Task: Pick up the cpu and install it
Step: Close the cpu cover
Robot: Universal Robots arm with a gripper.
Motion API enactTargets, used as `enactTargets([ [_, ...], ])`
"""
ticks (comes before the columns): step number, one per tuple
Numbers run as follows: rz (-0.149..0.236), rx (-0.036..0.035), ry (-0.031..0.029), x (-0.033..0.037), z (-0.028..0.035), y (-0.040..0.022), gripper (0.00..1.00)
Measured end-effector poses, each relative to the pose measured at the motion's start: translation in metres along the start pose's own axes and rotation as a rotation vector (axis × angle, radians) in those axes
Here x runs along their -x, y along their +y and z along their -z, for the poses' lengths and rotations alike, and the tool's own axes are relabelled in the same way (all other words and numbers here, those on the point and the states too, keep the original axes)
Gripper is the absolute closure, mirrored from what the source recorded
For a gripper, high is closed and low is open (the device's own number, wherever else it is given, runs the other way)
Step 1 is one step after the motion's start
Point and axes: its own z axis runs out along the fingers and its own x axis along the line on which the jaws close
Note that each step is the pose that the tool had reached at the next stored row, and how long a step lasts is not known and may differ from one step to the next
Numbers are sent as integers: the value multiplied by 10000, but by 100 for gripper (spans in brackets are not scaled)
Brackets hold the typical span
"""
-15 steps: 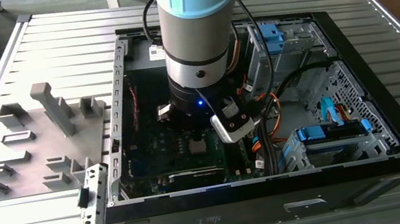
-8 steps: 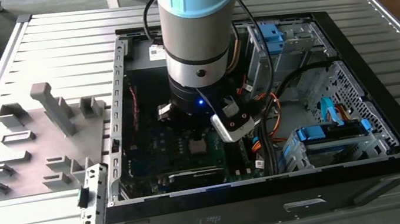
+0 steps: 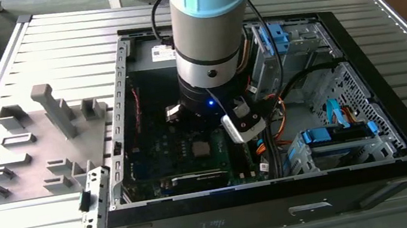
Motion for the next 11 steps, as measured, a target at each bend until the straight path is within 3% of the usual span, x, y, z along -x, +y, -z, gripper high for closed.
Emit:
enactTargets([
  [5,359,8,16,28,-7,0,89],
  [11,390,9,17,29,-7,0,89],
])
